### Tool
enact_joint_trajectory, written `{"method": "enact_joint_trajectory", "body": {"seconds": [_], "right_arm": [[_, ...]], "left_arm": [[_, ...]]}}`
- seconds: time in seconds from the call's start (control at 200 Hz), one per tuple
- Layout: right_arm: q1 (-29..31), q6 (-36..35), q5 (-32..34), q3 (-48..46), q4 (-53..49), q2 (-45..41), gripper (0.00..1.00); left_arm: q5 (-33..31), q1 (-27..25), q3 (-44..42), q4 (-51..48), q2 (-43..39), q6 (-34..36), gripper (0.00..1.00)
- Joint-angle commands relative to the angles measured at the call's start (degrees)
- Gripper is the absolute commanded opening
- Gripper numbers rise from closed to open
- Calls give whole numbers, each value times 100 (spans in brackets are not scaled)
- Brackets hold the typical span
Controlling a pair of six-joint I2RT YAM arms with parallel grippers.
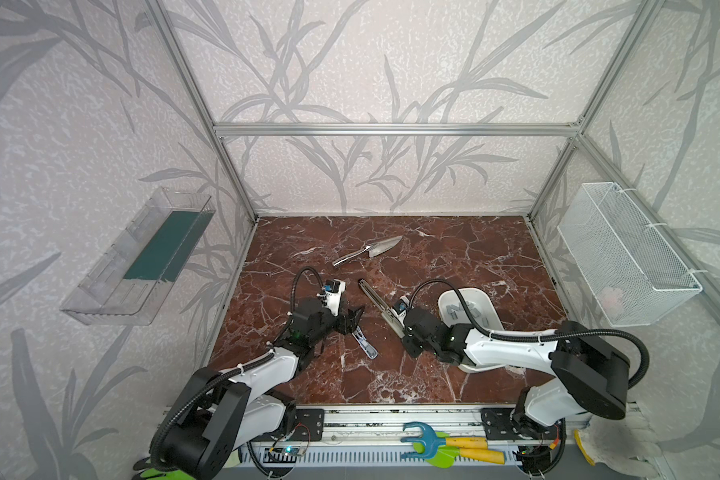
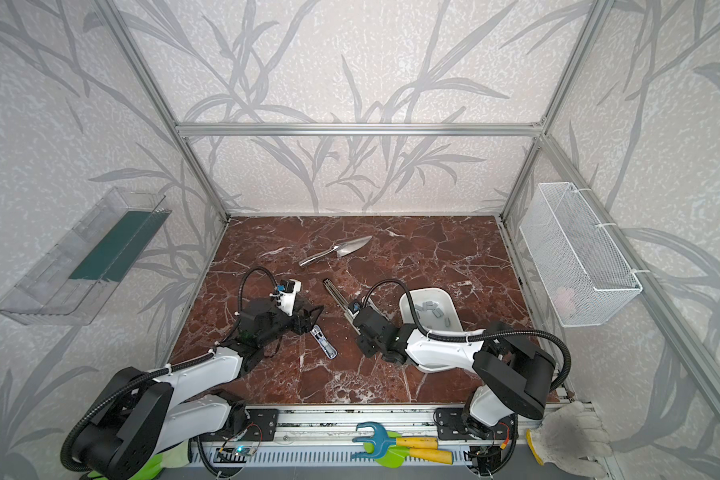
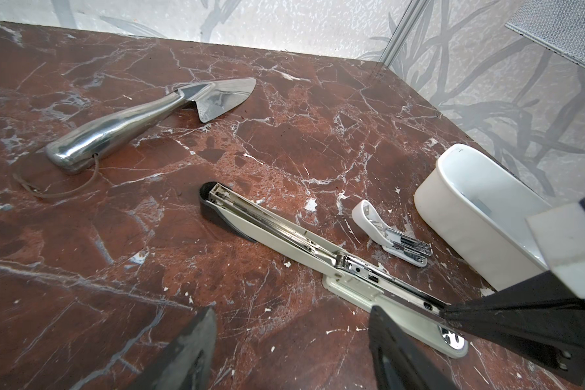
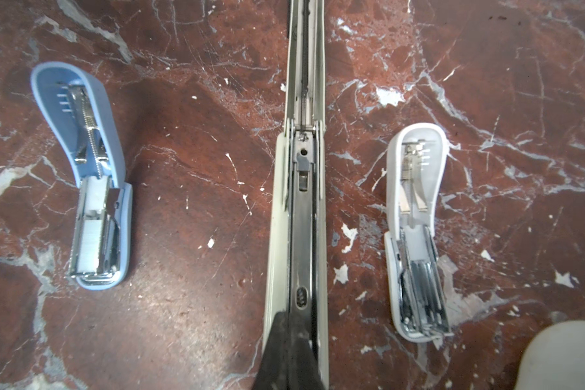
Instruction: Load the staples into the stapler
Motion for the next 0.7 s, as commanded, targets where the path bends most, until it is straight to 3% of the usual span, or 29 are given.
{"method": "enact_joint_trajectory", "body": {"seconds": [0.0,0.125,0.345,0.695], "right_arm": [[79,39,102,-63,-149,-189,4],[103,141,172,91,-364,-316,5],[102,513,273,236,-837,-734,26],[102,697,103,538,-1604,-394,24]], "left_arm": [[-3,-19,-9,83,24,-30,72],[-3,-19,-11,85,22,-32,72],[-3,-19,-9,86,24,-30,72],[6,-19,-3,92,23,-30,72]]}}
